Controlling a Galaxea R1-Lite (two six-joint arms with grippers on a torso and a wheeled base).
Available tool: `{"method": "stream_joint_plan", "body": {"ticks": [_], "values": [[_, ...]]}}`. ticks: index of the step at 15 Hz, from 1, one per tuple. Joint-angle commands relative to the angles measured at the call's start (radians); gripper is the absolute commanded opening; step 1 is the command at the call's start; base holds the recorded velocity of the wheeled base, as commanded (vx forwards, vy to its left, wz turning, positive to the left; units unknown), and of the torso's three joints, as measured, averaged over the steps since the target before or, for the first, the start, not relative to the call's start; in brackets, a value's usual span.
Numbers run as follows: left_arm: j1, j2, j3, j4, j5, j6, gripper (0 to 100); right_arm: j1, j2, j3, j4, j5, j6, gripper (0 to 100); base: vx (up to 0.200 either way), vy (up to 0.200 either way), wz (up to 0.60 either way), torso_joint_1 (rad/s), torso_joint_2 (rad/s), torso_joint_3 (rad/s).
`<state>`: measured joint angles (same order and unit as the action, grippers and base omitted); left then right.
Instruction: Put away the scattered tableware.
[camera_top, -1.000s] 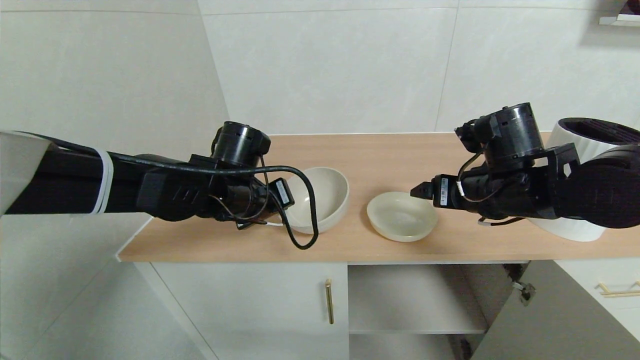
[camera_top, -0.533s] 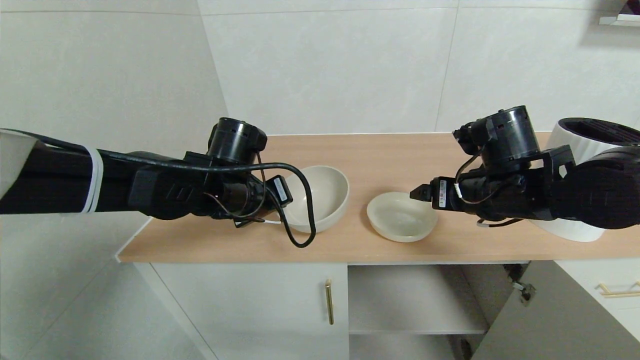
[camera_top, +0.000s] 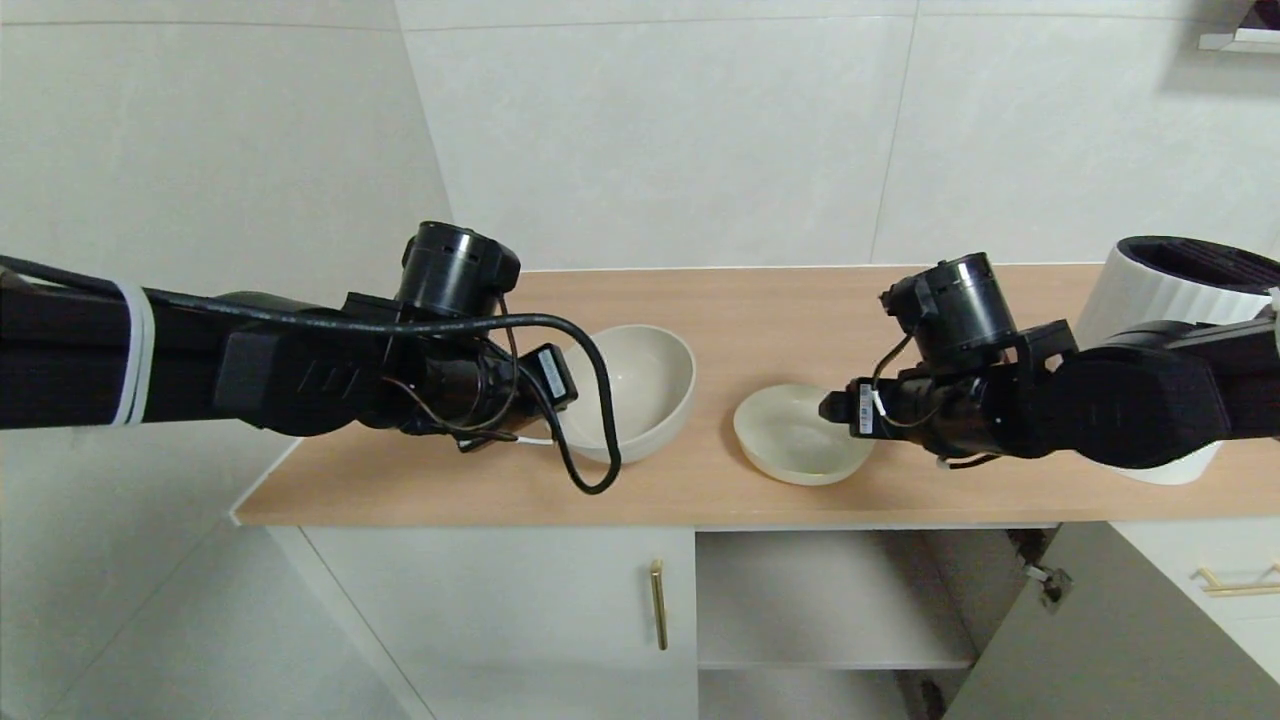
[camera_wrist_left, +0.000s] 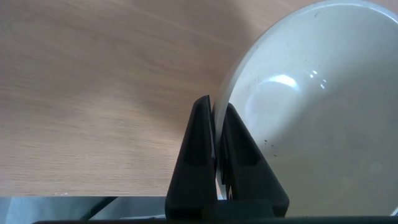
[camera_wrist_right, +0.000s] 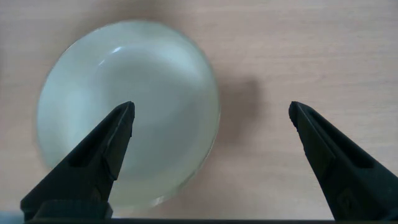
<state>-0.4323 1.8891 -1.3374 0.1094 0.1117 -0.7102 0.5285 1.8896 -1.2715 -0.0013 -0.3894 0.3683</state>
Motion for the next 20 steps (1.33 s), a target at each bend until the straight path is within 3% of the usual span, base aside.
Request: {"method": "stream_joint_plan", "body": {"ticks": [1, 9, 10, 20], "values": [[0.000, -0.007, 0.000, 0.000, 0.000, 0.000, 0, 0.001, 0.046, -0.016, -0.002, -0.006, 0.001, 100, 0.000, 0.000, 0.00, 0.000, 0.00, 0.000], [0.000, -0.008, 0.004, 0.000, 0.000, 0.000, 0, -0.001, 0.091, -0.029, -0.003, -0.008, 0.006, 100, 0.000, 0.000, 0.00, 0.000, 0.00, 0.000], [0.000, -0.008, 0.004, 0.000, 0.000, 0.000, 0, -0.001, 0.088, -0.031, -0.003, -0.008, 0.008, 0, 0.000, 0.000, 0.00, 0.000, 0.00, 0.000], [0.000, -0.022, 0.014, 0.000, 0.002, 0.000, 0, -0.001, 0.062, -0.028, -0.003, -0.006, 0.012, 0, 0.000, 0.000, 0.00, 0.000, 0.00, 0.000]]}}
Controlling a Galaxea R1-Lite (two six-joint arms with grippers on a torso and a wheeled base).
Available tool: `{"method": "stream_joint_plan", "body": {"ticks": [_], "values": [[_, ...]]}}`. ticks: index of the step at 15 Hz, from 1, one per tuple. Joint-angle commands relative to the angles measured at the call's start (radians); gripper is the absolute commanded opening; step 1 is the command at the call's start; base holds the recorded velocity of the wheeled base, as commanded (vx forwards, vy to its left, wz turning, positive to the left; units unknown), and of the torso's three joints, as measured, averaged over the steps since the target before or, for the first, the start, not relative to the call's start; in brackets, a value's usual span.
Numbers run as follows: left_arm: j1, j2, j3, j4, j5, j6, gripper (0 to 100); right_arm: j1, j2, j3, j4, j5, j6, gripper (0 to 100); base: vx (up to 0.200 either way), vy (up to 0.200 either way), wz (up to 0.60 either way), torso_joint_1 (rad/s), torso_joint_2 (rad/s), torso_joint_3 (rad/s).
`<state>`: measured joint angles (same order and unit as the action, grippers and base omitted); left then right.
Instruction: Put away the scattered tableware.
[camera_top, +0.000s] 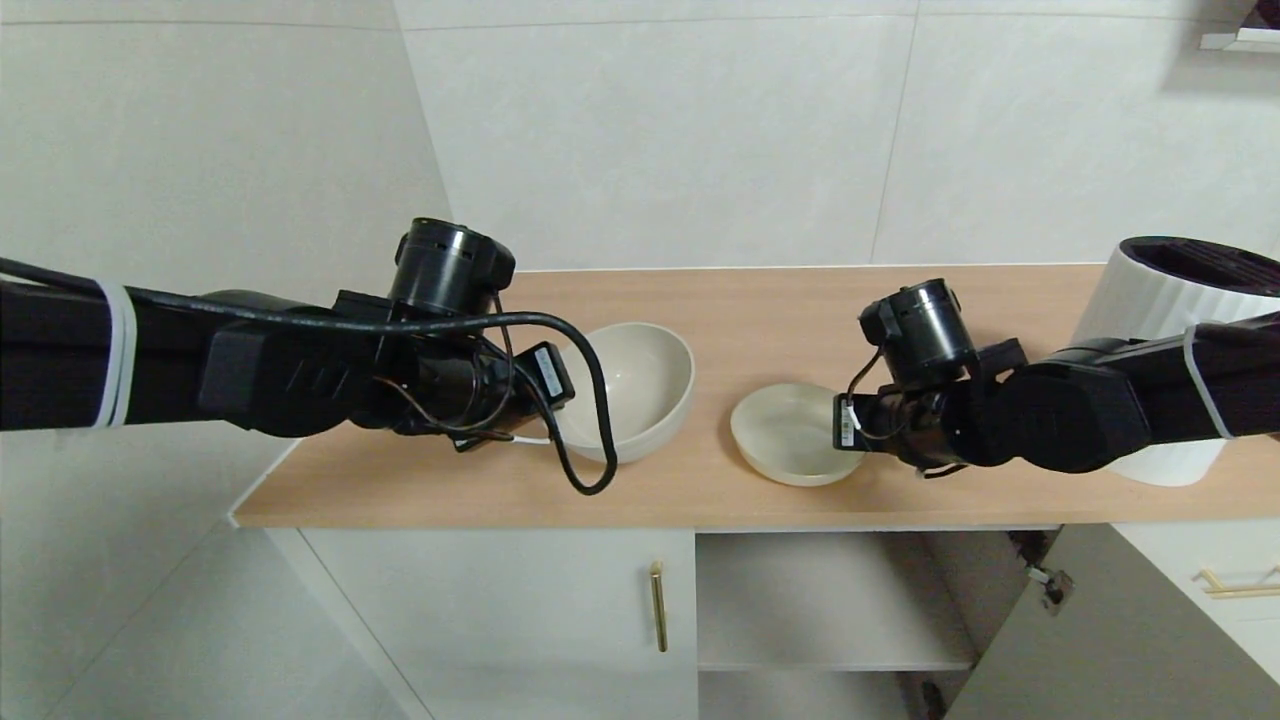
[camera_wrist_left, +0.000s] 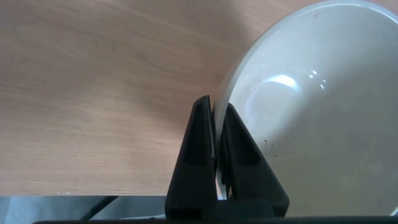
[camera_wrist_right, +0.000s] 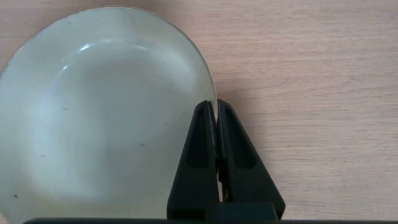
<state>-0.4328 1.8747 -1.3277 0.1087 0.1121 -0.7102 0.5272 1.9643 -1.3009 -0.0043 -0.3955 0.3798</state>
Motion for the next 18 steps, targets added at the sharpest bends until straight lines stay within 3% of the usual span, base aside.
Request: {"method": "stream_joint_plan", "body": {"ticks": [1, 4, 6, 9, 14, 18], "values": [[0.000, -0.028, 0.019, 0.000, 0.001, 0.002, 0, 0.000, -0.036, 0.006, 0.001, 0.006, 0.001, 0, 0.000, 0.000, 0.00, 0.000, 0.00, 0.000], [0.002, -0.117, 0.071, 0.000, 0.001, 0.012, 0, -0.003, -0.134, 0.051, 0.009, 0.052, 0.002, 0, 0.000, 0.000, 0.00, 0.000, 0.00, 0.000], [0.002, -0.212, 0.136, 0.000, 0.000, 0.055, 0, -0.006, -0.249, 0.112, 0.010, 0.162, -0.001, 0, 0.000, 0.000, 0.00, 0.000, 0.00, 0.000], [0.000, -0.348, 0.249, 0.000, -0.014, 0.109, 0, -0.007, -0.372, 0.149, 0.121, 0.225, -0.004, 0, 0.000, 0.000, 0.00, 0.000, 0.00, 0.000], [0.000, -0.608, 0.413, -0.001, -0.144, 0.158, 0, -0.006, -0.548, 0.273, 0.216, 0.307, -0.004, 0, 0.000, 0.000, 0.00, 0.000, 0.00, 0.000], [0.000, -0.654, 0.461, -0.001, -0.154, 0.179, 0, -0.007, -0.614, 0.362, 0.210, 0.314, -0.021, 0, 0.000, 0.000, 0.00, 0.000, 0.00, 0.000]]}}
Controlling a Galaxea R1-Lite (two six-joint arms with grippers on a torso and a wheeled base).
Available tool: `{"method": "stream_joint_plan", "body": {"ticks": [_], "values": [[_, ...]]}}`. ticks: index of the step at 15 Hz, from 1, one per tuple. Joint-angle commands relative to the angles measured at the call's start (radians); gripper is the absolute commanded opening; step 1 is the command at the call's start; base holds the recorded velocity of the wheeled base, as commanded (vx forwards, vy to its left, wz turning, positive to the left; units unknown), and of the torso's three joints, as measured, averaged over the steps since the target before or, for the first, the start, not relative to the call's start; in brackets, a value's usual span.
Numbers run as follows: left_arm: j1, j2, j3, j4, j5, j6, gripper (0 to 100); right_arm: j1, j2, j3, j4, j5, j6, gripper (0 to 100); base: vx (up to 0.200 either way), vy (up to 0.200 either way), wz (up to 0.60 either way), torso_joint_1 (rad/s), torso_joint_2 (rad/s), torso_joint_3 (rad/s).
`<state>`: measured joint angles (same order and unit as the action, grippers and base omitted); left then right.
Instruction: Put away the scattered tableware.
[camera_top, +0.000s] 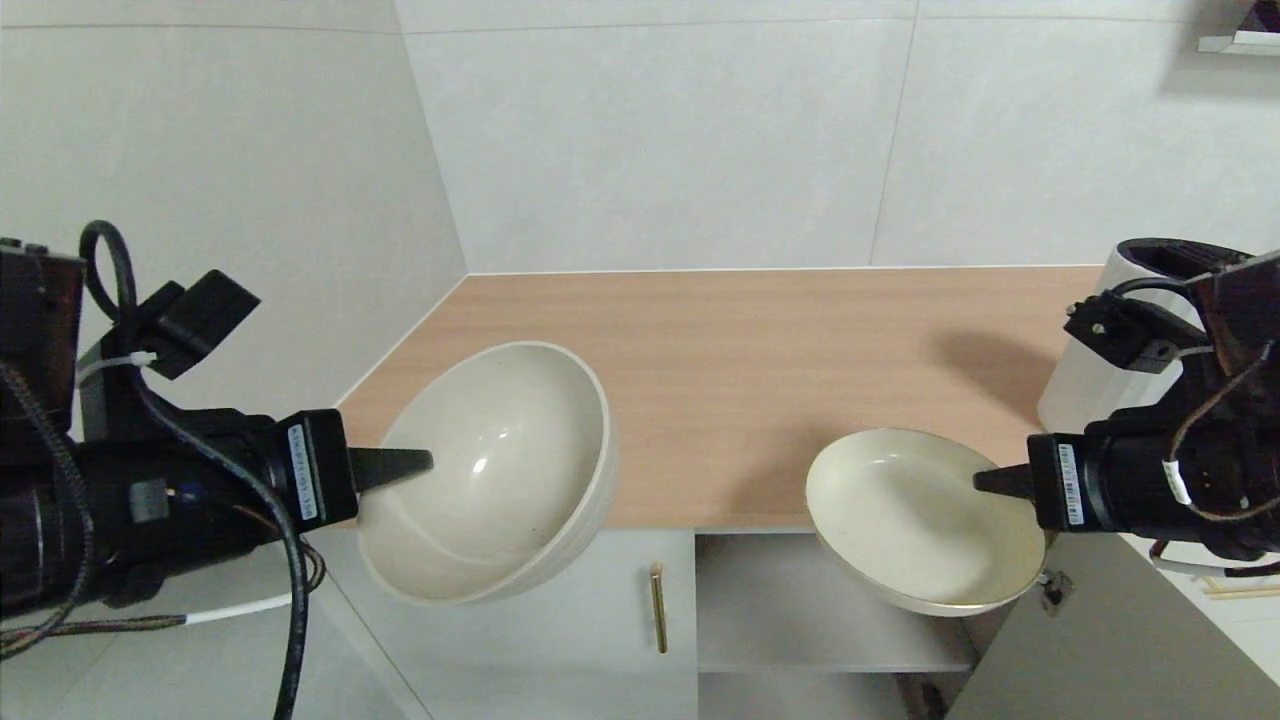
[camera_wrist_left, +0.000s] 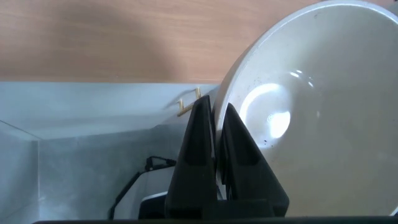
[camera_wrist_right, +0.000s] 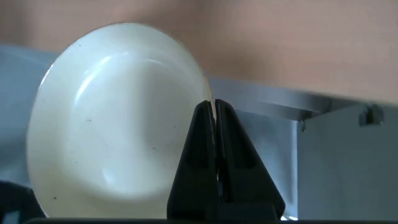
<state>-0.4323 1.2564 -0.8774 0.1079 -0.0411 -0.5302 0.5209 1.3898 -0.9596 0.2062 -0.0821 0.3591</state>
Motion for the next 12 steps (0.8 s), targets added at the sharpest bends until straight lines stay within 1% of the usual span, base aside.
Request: {"method": "stream_joint_plan", "body": {"ticks": [1, 5, 12], "values": [[-0.002, -0.028, 0.012, 0.000, 0.000, 0.001, 0, -0.002, -0.043, 0.038, -0.004, -0.005, -0.005, 0, 0.000, 0.000, 0.00, 0.000, 0.00, 0.000], [-0.002, -0.012, 0.026, 0.000, 0.000, 0.001, 0, -0.002, -0.057, 0.079, -0.004, -0.008, -0.011, 0, 0.000, 0.000, 0.00, 0.000, 0.00, 0.000], [-0.006, 0.063, 0.041, 0.000, 0.001, -0.001, 0, -0.002, -0.049, 0.088, -0.005, -0.007, -0.025, 0, -0.200, 0.000, 0.00, -0.001, 0.00, 0.003]]}}
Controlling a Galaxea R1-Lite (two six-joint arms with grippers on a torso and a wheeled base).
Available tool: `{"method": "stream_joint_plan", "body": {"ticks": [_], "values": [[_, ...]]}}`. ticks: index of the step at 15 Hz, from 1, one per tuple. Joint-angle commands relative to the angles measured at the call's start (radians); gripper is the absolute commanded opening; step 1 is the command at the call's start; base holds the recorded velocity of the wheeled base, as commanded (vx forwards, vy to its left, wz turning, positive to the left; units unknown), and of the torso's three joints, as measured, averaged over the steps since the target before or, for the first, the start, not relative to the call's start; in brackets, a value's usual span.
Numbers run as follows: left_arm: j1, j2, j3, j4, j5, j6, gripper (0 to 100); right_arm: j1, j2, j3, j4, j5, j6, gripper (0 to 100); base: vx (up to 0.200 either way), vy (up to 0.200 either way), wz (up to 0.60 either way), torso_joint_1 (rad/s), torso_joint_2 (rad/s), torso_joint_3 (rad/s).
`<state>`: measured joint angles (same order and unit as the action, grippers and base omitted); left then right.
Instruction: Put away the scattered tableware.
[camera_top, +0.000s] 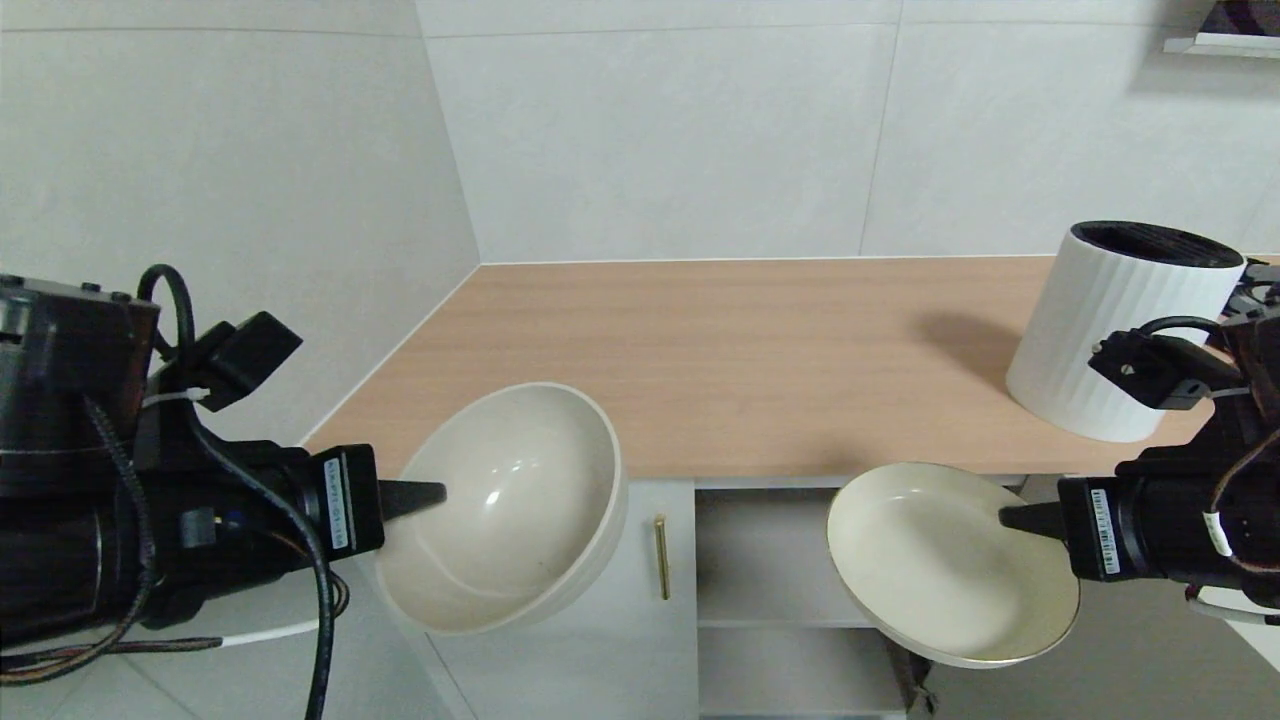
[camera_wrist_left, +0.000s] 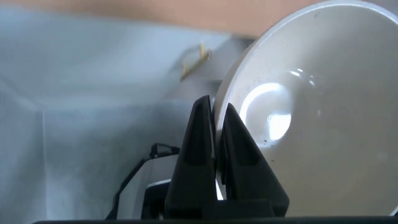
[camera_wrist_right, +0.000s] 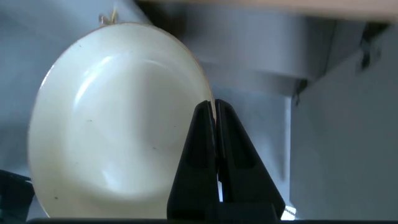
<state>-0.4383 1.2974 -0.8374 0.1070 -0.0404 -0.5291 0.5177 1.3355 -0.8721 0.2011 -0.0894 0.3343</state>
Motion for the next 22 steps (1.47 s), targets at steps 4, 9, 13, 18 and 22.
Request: {"method": "stream_joint_plan", "body": {"ticks": [4, 9, 13, 18, 22], "values": [[0.000, 0.023, 0.001, 0.000, -0.001, 0.000, 0, 0.001, 0.017, 0.001, 0.000, 0.000, 0.000, 0, 0.000, 0.000, 0.00, 0.000, 0.00, 0.000], [0.000, 0.037, 0.000, 0.000, -0.001, 0.000, 0, -0.001, 0.051, 0.002, -0.015, 0.000, 0.000, 0, 0.000, 0.000, 0.00, 0.000, 0.00, 0.000], [-0.002, 0.066, 0.000, -0.001, -0.001, 0.000, 0, -0.022, 0.079, 0.015, -0.052, 0.000, 0.000, 0, 0.000, 0.000, 0.00, 0.000, 0.00, 0.000], [-0.016, 0.082, 0.000, -0.003, 0.002, 0.000, 0, -0.027, 0.085, 0.018, -0.057, 0.000, 0.000, 0, 0.000, 0.000, 0.00, -0.060, 0.15, 0.086], [-0.017, 0.077, 0.001, -0.003, 0.004, -0.002, 0, -0.027, 0.085, 0.021, -0.057, 0.000, -0.001, 0, 0.000, 0.000, 0.00, -0.191, 0.46, 0.272]]}}
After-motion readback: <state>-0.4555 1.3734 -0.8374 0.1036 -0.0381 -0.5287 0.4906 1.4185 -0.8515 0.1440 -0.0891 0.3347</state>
